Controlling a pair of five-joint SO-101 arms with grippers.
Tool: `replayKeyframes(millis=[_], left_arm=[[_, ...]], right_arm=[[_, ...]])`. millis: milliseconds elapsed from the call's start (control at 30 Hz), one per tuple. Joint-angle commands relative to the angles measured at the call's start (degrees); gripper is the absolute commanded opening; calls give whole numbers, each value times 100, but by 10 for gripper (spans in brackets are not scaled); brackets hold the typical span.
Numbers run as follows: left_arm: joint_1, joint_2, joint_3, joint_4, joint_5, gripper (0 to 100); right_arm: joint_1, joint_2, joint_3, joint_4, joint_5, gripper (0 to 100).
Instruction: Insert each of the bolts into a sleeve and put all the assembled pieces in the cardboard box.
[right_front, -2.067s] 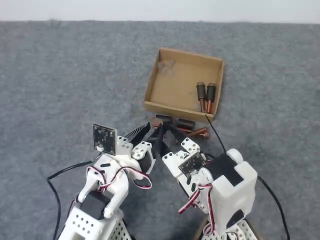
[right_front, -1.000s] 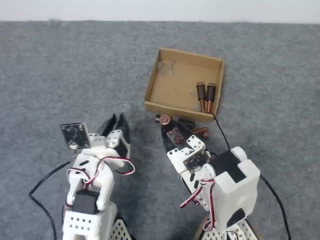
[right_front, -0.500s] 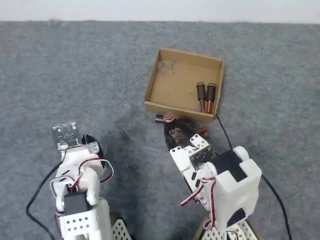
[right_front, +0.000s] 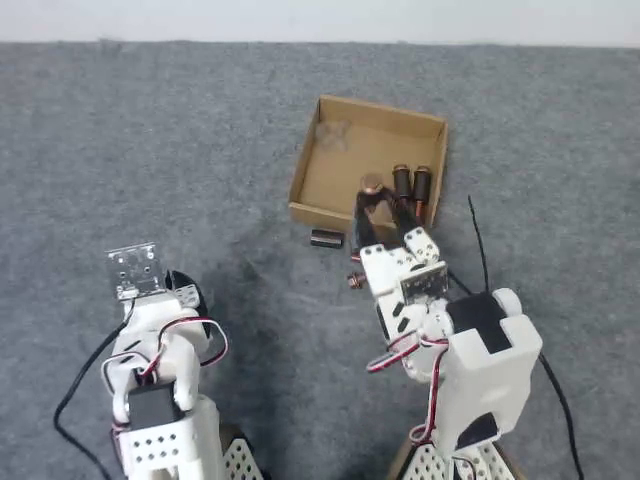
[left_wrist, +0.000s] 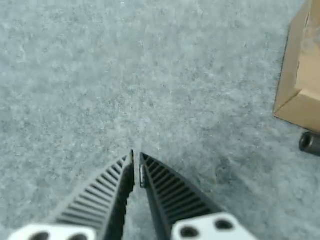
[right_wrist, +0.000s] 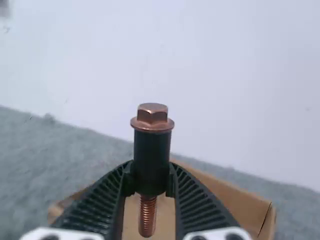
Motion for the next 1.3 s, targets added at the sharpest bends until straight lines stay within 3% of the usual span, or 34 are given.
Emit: replayKeyframes(millis=[0, 133, 267, 667, 867, 1267], left_arm=[[-18, -105, -66, -185, -79, 12], [-18, -105, -66, -185, -79, 12], [-9, -105, -66, -185, -79, 12], [-9, -105, -66, -185, -79, 12], [-9, -105, -66, -193, -79, 12], [-9, -88, -66, -316, -79, 12]], right_arm=[[119, -163, -571, 101, 141, 6], [101, -664, -826, 884, 642, 6], [101, -1675, -932, 1982, 615, 6], [110, -4488, -2154, 7503, 615, 6], [110, -4382, -3490, 9877, 466, 6], [163, -2967, -5758, 12470, -519, 6]])
